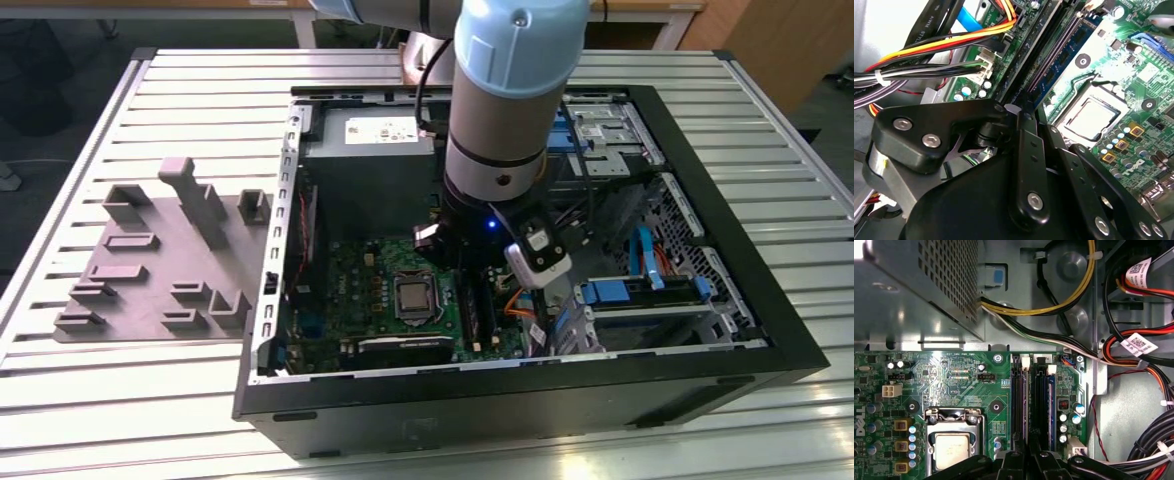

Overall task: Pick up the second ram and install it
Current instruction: 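Insert the second ram into the second slot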

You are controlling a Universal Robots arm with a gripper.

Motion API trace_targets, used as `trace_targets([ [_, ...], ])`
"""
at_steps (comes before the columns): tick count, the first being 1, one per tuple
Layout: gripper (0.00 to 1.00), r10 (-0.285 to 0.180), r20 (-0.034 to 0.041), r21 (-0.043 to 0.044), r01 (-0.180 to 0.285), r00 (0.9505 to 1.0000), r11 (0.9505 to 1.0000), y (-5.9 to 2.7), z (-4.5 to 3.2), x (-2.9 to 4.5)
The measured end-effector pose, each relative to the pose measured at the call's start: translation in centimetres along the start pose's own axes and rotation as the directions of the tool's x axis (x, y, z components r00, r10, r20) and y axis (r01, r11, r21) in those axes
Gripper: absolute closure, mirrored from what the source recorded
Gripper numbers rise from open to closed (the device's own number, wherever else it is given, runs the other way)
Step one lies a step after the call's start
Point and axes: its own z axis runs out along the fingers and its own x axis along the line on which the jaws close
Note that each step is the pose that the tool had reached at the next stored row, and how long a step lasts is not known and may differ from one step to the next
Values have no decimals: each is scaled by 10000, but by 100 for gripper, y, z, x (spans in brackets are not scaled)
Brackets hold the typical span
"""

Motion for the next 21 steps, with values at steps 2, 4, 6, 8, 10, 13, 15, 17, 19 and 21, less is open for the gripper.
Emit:
trace_targets([
  [2, 86, -7, -1, -4, 7, 10000, 10000, 0, 1, 0],
  [4, 86, -10, -1, -8, 10, 10000, 10000, 0, 3, 0],
  [6, 86, -12, -1, -10, 12, 10000, 10000, 0, 9, 0],
  [8, 86, -14, -1, -10, 14, 10000, 10000, 0, 16, 0],
  [10, 86, -15, -1, -10, 15, 10000, 10000, 0, 25, 0],
  [13, 86, -15, -3, -9, 15, 10000, 10000, -1, 31, 0],
  [15, 86, -15, -3, -9, 15, 10000, 10000, 0, 31, 0],
  [17, 86, -16, -3, -10, 16, 10000, 10000, 0, 32, 0],
  [19, 86, -16, -3, -10, 16, 10000, 10000, 0, 32, 0],
  [21, 85, -16, -3, -12, 16, 10000, 10000, 0, 33, 0],
])
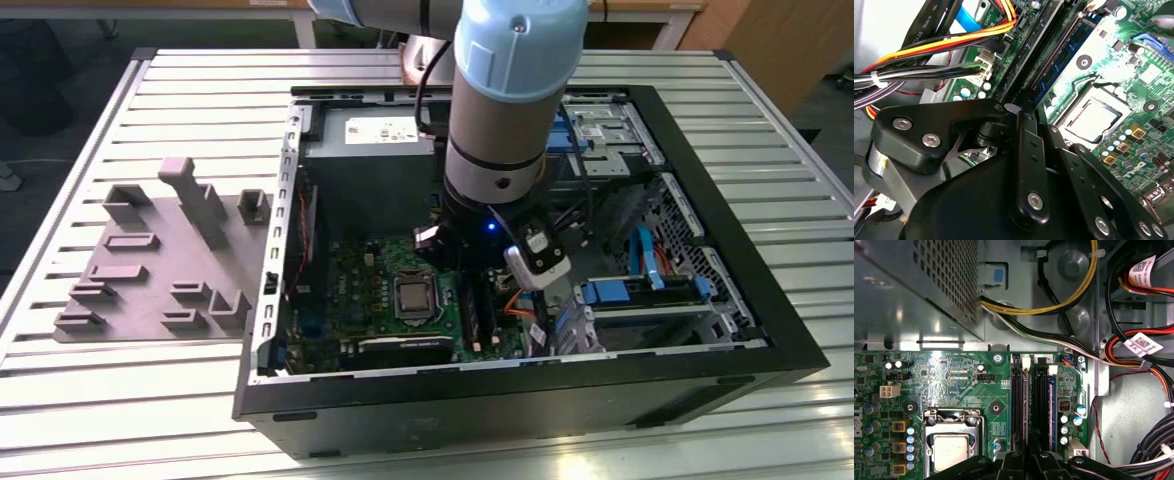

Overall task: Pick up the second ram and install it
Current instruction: 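Insert the second ram into the second slot, then press down the second ram until it locks into place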

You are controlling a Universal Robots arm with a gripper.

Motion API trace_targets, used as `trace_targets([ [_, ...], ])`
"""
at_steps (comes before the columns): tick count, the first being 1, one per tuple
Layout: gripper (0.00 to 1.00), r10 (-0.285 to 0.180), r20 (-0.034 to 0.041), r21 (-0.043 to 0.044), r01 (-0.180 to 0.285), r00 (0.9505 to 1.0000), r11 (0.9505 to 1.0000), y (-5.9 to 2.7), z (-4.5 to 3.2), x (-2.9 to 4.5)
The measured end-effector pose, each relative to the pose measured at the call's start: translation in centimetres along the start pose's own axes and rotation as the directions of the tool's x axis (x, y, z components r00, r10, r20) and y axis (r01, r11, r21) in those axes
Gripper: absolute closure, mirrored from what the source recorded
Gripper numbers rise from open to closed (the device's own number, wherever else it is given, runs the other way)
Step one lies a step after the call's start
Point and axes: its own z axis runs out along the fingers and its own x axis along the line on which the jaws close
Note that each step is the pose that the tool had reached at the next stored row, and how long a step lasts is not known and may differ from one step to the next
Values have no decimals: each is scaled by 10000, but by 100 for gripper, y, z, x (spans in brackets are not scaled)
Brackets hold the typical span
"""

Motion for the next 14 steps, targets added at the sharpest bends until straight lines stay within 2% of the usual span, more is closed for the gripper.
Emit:
trace_targets([
  [1, 85, 0, 0, 0, 0, 10000, 10000, 0, 0, 0],
  [2, 79, 0, 0, 0, 0, 10000, 10000, 0, 0, 0],
  [6, 79, 1, 0, 1, -1, 10000, 10000, 0, -32, 0],
  [8, 79, 1, 1, 1, -1, 10000, 10000, 1, -90, -1],
  [12, 79, 1, 0, 3, -1, 10000, 10000, 4, -268, -3],
  [14, 79, 0, -1, 7, 0, 10000, 10000, 4, -332, -3],
])
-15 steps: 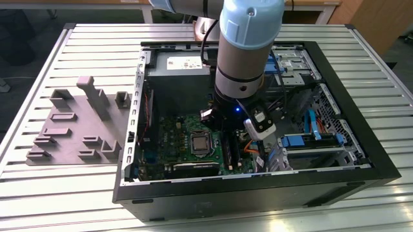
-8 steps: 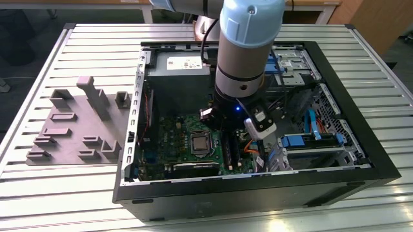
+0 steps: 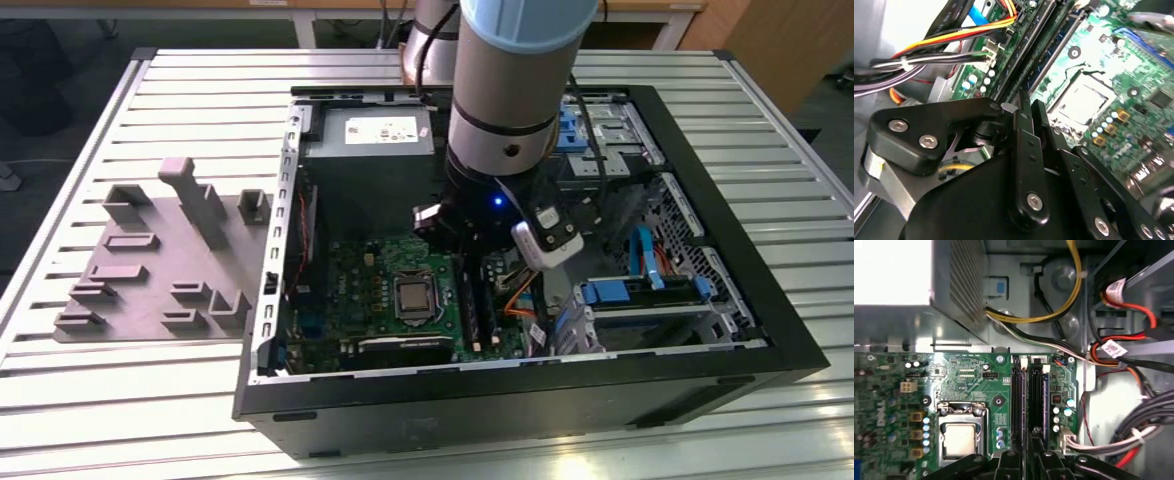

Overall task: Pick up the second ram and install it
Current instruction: 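Press down the second ram until it locks into place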

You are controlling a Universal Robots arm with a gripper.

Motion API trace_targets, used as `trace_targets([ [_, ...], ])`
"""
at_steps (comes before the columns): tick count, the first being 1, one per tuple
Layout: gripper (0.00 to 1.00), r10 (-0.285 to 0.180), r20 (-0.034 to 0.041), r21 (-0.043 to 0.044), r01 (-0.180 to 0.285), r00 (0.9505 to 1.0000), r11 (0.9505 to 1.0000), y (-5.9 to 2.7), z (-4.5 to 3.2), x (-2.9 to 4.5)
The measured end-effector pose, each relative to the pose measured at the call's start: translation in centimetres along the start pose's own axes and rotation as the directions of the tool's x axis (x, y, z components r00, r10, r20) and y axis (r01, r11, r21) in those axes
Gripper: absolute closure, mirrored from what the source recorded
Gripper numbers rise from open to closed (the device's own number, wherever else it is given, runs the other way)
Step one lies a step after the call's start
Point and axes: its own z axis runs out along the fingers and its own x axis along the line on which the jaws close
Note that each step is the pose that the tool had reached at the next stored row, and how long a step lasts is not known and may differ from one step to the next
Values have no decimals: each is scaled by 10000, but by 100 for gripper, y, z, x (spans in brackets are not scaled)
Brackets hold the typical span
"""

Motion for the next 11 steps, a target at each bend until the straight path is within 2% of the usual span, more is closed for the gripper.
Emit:
trace_targets([
  [2, 80, 0, 2, -5, 0, 10000, 10000, 1, -3, 0],
  [4, 89, 0, 2, -5, 0, 10000, 10000, 1, -4, -1],
  [11, 89, -1, 2, -3, 1, 10000, 10000, 1, 4, -5],
])
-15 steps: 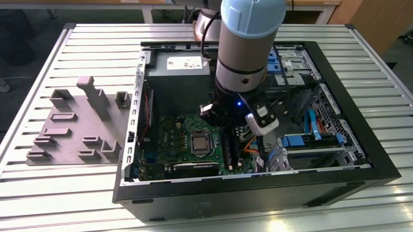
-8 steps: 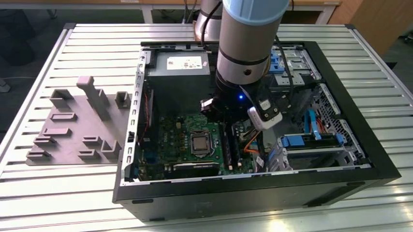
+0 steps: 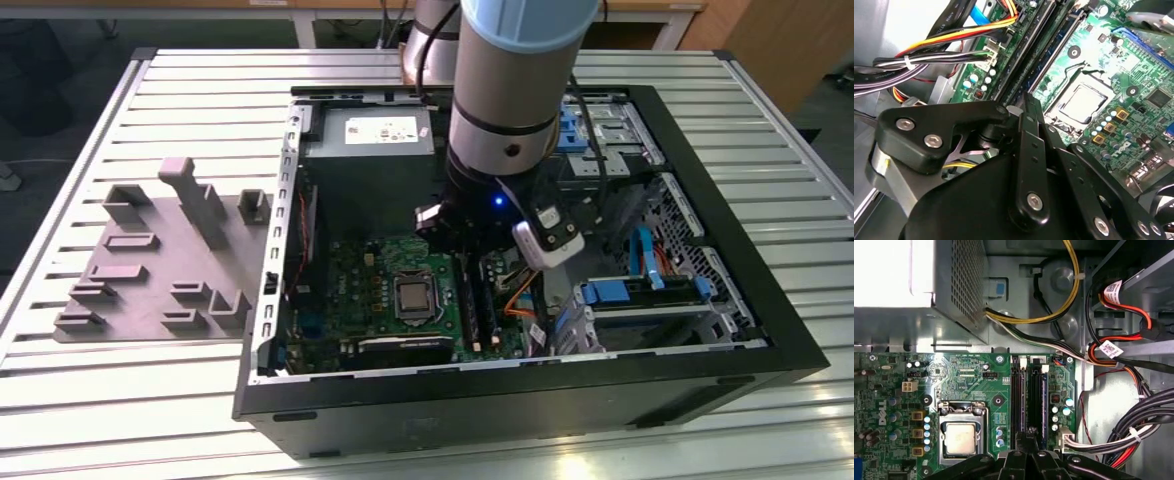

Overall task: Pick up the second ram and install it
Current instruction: 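Press down the second ram until it locks into place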

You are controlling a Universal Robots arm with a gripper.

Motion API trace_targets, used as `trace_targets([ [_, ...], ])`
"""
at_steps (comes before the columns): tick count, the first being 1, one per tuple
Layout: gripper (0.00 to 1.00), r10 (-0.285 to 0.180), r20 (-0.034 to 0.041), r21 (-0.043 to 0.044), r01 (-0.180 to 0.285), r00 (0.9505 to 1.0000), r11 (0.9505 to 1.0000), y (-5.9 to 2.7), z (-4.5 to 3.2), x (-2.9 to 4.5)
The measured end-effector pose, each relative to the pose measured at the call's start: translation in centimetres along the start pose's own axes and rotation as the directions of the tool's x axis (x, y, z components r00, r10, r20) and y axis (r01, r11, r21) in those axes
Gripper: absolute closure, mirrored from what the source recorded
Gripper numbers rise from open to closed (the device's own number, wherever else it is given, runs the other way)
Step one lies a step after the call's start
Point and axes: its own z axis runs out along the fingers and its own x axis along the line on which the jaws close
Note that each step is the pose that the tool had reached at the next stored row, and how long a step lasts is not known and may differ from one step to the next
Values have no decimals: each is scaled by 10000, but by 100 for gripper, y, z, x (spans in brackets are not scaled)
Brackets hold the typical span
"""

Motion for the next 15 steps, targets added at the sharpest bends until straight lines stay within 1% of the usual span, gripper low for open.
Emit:
trace_targets([
  [3, 89, -7, 0, -11, 7, 10000, 10000, 0, 24, 0],
  [12, 89, -28, -1, -15, 28, 10000, 10000, -2, 128, 0],
  [15, 89, -31, -7, 3, 31, 10000, 10000, -5, 162, 0],
])
